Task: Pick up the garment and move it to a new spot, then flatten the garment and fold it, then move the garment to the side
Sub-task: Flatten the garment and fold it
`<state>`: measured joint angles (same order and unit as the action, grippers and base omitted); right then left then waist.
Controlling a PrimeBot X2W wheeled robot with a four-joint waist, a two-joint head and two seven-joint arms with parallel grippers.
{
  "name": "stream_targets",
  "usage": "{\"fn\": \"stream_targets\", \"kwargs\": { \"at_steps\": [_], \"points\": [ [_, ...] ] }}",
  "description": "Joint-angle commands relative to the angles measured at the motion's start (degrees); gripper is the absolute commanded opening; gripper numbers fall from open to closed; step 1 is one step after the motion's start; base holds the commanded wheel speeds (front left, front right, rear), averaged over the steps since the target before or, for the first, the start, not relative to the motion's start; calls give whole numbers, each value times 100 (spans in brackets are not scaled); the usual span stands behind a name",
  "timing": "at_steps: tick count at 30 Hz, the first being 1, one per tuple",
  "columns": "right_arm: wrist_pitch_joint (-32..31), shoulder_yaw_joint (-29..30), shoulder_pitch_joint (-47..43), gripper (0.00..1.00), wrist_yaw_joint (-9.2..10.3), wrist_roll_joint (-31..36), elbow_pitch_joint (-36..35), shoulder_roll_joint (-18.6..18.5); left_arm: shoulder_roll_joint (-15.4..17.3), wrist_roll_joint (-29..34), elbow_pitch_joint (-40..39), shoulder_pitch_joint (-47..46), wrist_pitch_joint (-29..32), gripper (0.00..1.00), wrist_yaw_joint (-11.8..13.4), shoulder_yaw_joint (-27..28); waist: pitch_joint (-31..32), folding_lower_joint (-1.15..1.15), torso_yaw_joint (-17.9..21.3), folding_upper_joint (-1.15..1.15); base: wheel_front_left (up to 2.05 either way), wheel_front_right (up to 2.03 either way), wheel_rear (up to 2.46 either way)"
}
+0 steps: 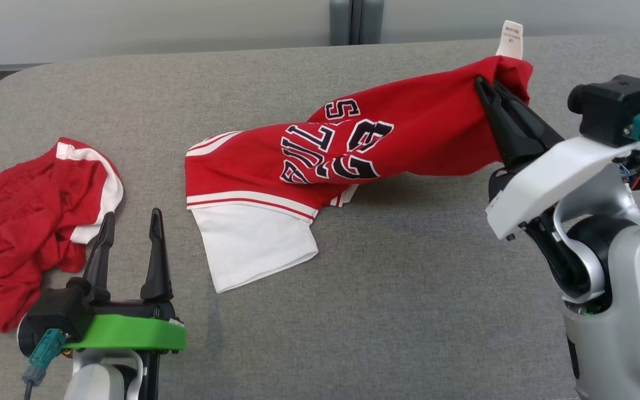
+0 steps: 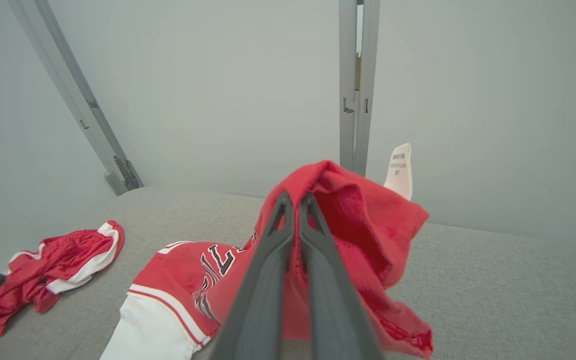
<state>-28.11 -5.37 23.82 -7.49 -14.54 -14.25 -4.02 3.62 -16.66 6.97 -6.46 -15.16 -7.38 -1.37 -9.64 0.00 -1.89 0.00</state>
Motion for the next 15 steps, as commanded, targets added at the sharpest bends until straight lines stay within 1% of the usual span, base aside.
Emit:
{"fn": "stream_targets", "kwargs": {
  "at_steps": [1, 4, 7, 9, 11, 15],
  "points": [
    [-75, 2, -121, 0, 0, -6, -228, -1, 9, 36, -16, 68, 0, 100, -14, 17, -12, 0, 23, 0, 0, 0, 0],
    [-224, 138, -260, 0, 0, -5, -554, 19, 2, 32, -42, 39, 0, 100, -14, -3, -72, 0, 32, 0, 0, 0, 0],
    [-358, 416, -282, 0, 0, -51, -435, 37, -5, 30, -70, -37, 0, 100, -14, -21, -170, 0, 25, 0, 0, 0, 0],
    [-416, 656, -194, 0, 0, -13, -137, 38, -5, 19, -77, -124, 0, 100, -14, -50, -261, 0, -2, 0, 0, 0, 0],
    [-382, 925, 22, 0, 0, 70, 335, -44, -3, 4, -92, -203, 0, 100, -14, -93, -386, 0, -45, 0, 0, 0, 0],
    [-59, 1168, 530, 0, 3, 273, 1442, -411, 17, -11, -107, -353, 1, 100, -14, -183, -638, 0, -188, 0, 0, 0, 0]
  ]
}}
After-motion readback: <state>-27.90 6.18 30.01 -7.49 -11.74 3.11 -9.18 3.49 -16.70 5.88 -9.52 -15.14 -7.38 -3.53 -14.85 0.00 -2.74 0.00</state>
